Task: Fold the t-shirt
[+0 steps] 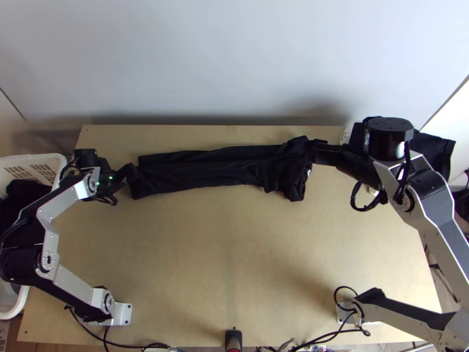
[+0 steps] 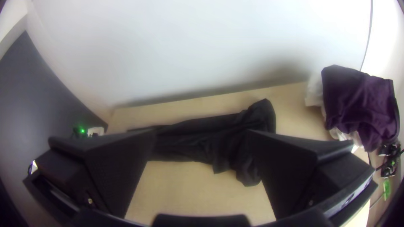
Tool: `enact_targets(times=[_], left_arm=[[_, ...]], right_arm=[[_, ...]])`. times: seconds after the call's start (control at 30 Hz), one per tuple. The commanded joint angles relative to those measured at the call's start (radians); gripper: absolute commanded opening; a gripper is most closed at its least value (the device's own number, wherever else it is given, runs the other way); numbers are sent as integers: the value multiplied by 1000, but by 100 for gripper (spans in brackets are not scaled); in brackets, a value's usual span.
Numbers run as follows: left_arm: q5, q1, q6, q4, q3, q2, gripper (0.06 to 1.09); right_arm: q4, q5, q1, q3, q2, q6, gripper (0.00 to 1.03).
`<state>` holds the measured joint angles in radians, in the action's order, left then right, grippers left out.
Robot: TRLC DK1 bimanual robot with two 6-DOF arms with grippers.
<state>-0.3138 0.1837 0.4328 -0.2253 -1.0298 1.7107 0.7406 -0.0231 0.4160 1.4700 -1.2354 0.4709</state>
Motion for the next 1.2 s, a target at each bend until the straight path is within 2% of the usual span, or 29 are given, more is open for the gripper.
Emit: enact_targets(times=[0.0, 0.27, 0.3, 0.33, 0.37, 0.43, 0.47, 0.6, 0.77, 0.93, 1.17], left_arm=[[1, -55, 32, 21, -4, 12, 104], [1, -69, 21, 44, -30, 89, 103], [1, -69, 18, 38, -35, 93, 100], [1, -70, 18, 37, -36, 93, 90], [1, -72, 17, 37, -38, 98, 74], [1, -82, 0, 32, -49, 109, 15], [1, -86, -11, 17, -55, 113, 10], [1, -89, -25, -46, -50, 81, 9], [-10, -46, -40, -114, -21, -86, 9], [-71, 80, -143, -246, 16, -215, 9], [-97, 250, -321, -371, 102, -280, 9]], right_arm=[[11, 2, -2, 1, 10, -3, 98], [13, 2, -3, 0, 10, -3, 98], [14, 2, -5, 0, 10, -3, 98], [19, 2, -5, 3, 10, -3, 98], [20, 2, -9, 6, 10, -3, 97], [22, 0, -14, 15, 10, -3, 97], [23, 0, -16, 23, 10, -2, 97], [22, 0, -16, 35, 7, -3, 97], [13, 0, -20, 27, 8, -2, 97], [0, 0, -22, 27, 8, -3, 97], [-10, 0, -19, 12, 10, -2, 97]])
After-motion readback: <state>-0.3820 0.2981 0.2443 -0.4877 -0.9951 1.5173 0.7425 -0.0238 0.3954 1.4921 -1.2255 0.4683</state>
